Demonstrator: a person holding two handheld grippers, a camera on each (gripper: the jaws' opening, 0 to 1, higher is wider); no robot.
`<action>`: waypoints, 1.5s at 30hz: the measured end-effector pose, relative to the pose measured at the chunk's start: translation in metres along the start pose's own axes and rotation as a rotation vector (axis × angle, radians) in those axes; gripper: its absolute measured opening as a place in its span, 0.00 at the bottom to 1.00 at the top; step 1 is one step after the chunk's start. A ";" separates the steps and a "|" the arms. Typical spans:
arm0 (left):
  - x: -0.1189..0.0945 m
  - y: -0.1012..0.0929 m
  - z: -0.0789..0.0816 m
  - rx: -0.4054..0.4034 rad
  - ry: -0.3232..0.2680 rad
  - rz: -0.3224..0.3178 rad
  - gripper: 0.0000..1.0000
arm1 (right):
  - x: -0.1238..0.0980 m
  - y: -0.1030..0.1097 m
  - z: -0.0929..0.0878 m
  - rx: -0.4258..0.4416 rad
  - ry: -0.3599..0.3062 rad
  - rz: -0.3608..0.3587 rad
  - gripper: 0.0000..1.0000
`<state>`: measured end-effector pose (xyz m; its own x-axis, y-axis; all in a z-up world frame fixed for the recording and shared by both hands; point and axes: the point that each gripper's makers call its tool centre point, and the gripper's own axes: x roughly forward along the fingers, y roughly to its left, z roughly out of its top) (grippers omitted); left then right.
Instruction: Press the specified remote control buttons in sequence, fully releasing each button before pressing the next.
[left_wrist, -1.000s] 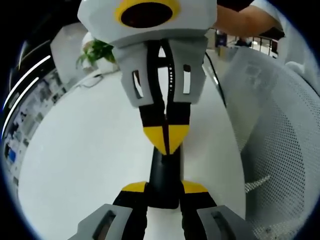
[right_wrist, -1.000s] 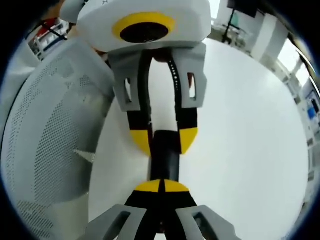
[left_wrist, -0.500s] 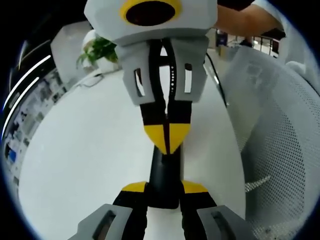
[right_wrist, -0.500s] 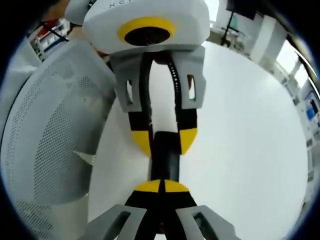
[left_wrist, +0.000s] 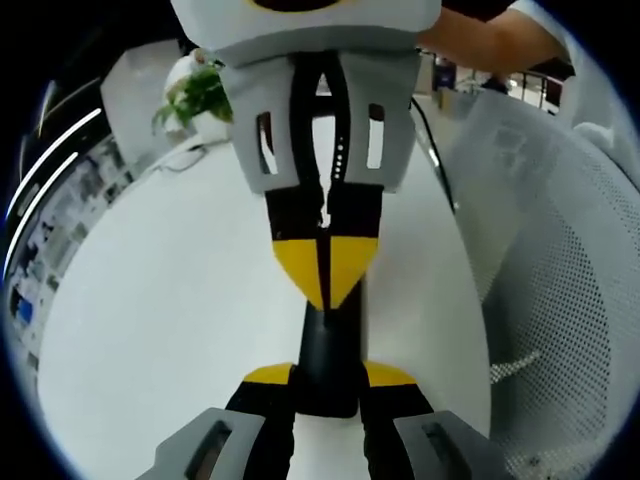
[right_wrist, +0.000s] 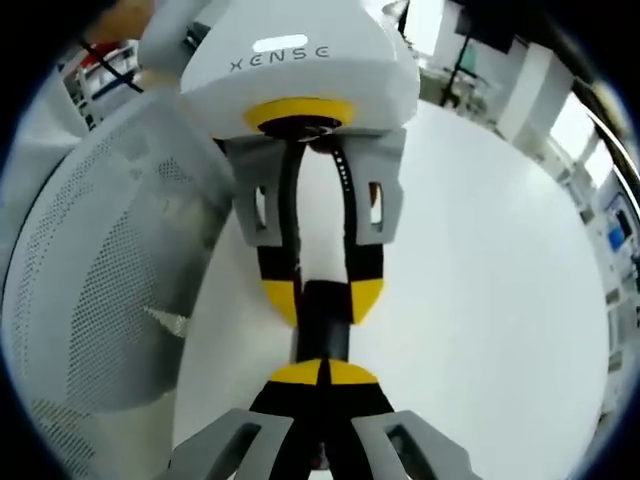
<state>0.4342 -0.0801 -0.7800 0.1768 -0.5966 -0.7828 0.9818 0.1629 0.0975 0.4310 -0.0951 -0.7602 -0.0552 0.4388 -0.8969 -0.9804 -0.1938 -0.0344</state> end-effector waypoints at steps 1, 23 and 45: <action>0.000 0.000 0.000 0.000 0.000 0.000 0.23 | 0.000 0.000 0.000 0.000 0.002 0.000 0.00; 0.000 0.001 -0.001 0.000 -0.002 -0.002 0.23 | 0.011 0.003 -0.001 -0.022 0.020 0.020 0.00; 0.000 0.002 -0.001 -0.007 -0.025 -0.004 0.23 | 0.015 0.002 -0.001 0.025 0.024 0.038 0.00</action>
<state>0.4357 -0.0791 -0.7805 0.1741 -0.6166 -0.7678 0.9821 0.1653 0.0900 0.4281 -0.0901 -0.7746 -0.0883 0.4100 -0.9078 -0.9821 -0.1880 0.0106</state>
